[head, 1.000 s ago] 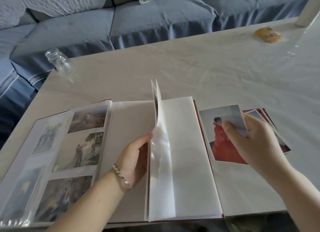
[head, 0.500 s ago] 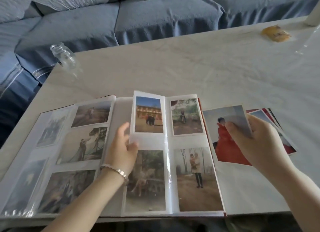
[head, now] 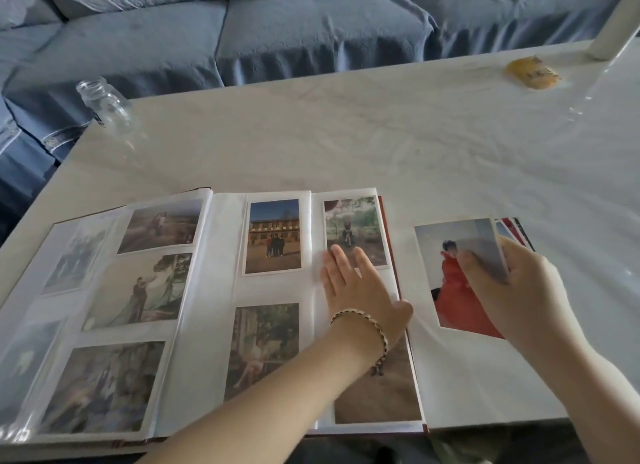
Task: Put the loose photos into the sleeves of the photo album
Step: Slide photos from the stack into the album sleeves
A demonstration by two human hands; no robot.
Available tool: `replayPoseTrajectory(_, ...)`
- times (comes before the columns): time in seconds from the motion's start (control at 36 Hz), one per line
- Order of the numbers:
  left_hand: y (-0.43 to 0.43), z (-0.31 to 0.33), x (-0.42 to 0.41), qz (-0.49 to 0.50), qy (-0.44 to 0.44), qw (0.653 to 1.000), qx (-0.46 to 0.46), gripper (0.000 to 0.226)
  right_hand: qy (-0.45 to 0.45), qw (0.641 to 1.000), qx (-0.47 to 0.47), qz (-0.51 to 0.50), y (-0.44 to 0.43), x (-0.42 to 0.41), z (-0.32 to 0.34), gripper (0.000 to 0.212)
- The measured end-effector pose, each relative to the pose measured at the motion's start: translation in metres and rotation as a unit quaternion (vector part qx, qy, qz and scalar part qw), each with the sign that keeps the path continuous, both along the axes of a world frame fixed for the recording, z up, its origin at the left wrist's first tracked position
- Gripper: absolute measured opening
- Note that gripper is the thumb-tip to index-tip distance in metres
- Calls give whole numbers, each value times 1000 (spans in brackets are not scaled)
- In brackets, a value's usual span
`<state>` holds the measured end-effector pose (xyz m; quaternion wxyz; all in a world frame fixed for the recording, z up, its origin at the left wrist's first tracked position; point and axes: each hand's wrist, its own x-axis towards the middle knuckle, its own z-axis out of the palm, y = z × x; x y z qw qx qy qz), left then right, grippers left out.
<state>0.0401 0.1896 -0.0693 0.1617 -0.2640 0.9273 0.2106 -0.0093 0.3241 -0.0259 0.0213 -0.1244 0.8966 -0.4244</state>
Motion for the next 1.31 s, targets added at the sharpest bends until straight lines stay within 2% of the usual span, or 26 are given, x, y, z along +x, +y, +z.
replayPoseTrajectory(0.06,-3,5,0,6,18,999,36,89,4,1000,-6,0,2,0,0,29)
replayPoseTrajectory(0.14,-13,14,5,31,47,992,111,79,12,1000,-17,2,3,-1,-1,36)
replayPoseTrajectory(0.19,-24,25,9,71,82,983,150,63,16,1000,-23,8,2,-2,-3,34)
replayPoseTrajectory(0.22,-31,30,12,78,105,979,154,47,17,999,-24,13,2,-2,-4,29)
replayPoseTrajectory(0.25,-39,36,15,75,123,979,143,31,16,1000,-21,18,1,-2,-5,21)
replayPoseTrajectory(0.28,-47,40,17,68,135,980,127,27,15,1000,-12,20,-1,-3,-6,14)
replayPoseTrajectory(0.36,-65,48,24,55,148,983,94,33,20,999,-13,27,-4,-2,-8,14)
replayPoseTrajectory(0.42,-71,49,26,61,156,981,97,37,25,999,-14,28,-7,-2,-9,23)
replayPoseTrajectory(0.53,-75,49,29,97,182,968,141,34,25,999,3,33,-11,-2,-7,19)
replayPoseTrajectory(0.58,-74,50,31,129,199,955,176,39,34,999,10,35,-11,-2,-5,22)
replayPoseTrajectory(0.67,-75,47,36,153,214,940,218,47,51,998,19,35,-8,0,-1,15)
replayPoseTrajectory(0.83,-89,49,55,155,262,922,239,37,115,992,16,43,-3,3,7,14)
replayPoseTrajectory(0.94,-116,44,78,176,279,927,180,19,136,990,0,39,-10,4,10,28)
replayPoseTrajectory(1.0,-130,35,91,210,274,928,140,21,120,992,2,35,-18,4,9,43)
replayPoseTrajectory(1.03,-135,31,95,216,261,934,109,37,109,993,0,37,-23,4,8,46)
replayPoseTrajectory(1.06,-137,27,98,213,248,941,85,54,94,995,-2,39,-28,4,6,43)
replayPoseTrajectory(1.11,-137,20,102,181,220,958,30,70,55,997,-22,40,-40,6,6,28)
replayPoseTrajectory(1.17,-132,14,100,106,198,973,-51,68,5,998,-52,32,-49,7,1,23)
replayPoseTrajectory(1.22,-131,6,90,26,195,977,-77,63,-61,995,-82,16,-57,7,-6,21)
replayPoseTrajectory(1.28,-127,5,75,-91,151,981,-81,60,-175,974,-143,-12,-61,7,-14,16)
replayPoseTrajectory(1.31,-124,6,66,-118,112,983,-88,53,-238,955,-176,-24,-63,8,-15,14)
